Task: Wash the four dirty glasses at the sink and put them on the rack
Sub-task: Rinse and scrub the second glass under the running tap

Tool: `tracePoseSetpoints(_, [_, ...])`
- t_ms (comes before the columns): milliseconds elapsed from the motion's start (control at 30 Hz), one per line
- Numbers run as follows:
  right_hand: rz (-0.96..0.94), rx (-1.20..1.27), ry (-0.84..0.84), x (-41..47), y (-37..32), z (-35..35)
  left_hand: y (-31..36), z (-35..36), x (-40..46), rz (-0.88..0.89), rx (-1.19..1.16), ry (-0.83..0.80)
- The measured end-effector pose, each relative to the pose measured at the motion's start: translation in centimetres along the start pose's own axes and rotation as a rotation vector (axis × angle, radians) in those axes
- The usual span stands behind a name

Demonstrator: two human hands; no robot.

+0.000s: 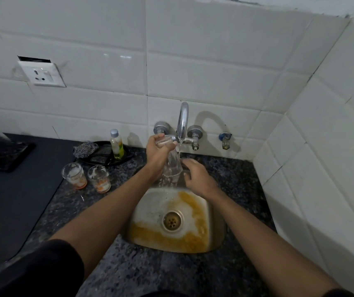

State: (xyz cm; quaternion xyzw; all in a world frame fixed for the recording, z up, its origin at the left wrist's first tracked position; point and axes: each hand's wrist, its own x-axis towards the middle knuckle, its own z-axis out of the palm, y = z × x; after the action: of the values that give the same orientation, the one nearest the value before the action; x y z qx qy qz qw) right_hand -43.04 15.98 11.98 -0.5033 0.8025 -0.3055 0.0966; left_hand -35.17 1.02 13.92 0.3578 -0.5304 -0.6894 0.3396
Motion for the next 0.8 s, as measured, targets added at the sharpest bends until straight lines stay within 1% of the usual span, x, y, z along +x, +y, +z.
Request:
tracePoseSetpoints(100, [-0.069,-0.048,0.001,-0.2,0.0,0.4,0.4,-0.1,0.1,0.026,0.012,0.01])
tracePoseSetpoints(167, [-0.141,-0.096,0.051,-0.3,0.2,0.8,0.8,-0.1,0.0,0.001,-0.035,0.041])
tracePoseSetpoints(267, [-0.289,-0.119,0.165,-0.2,-0.1,0.8,0.8,-0.3,0.3,-0.135,-0.133,0.06])
tracePoseSetpoints(333, [-0.388,-0.131,0.205,-0.1,-0.8,0.5,0.5,-0.5,0.4,-0.248,-0.203,0.001])
tracePoseSetpoints(400, [-0.452,-0.171,0.208,0.2,-1.2,0.2,0.3,-0.6,0.0,-0.363,-0.286,-0.05])
tracePoseSetpoints(467, [-0.444,-0.202,0.233,0.6,-1.7,0.0,0.8,-0.4,-0.8,-0.434,-0.289,-0.086])
tracePoseSetpoints(500, [-0.412,-0.183,0.265,0.8,-2.1,0.0,1.2,-0.2,-1.3,-0.458,-0.292,-0.134])
tracePoseSetpoints(533, [-0.36,-0.125,0.303,1.1,-2.7,-0.1,1.4,-0.1,-1.6,-0.483,-0.306,-0.194])
tracePoseSetpoints(600, [-0.217,0.014,0.372,1.7,-3.5,-0.3,0.9,0.1,-1.3,-0.505,-0.343,-0.257])
tracePoseSetpoints(633, [-0.176,0.058,0.382,2.1,-3.7,-0.6,0.7,0.2,-1.0,-0.505,-0.355,-0.261])
tracePoseSetpoints(667, [-0.183,0.046,0.377,2.4,-3.7,-0.9,0.8,0.2,-0.9,-0.506,-0.362,-0.265])
tracePoseSetpoints(700, [-0.239,-0.02,0.36,2.7,-3.3,-1.1,1.0,0.3,-0.8,-0.507,-0.353,-0.291])
tracePoseSetpoints(767, [-0.428,-0.25,0.283,3.2,-1.9,-1.4,1.3,0.3,-0.4,-0.541,-0.244,-0.342])
tracePoseSetpoints(800, [-0.492,-0.331,0.25,3.4,-1.4,-1.5,1.5,0.3,-0.2,-0.555,-0.188,-0.345])
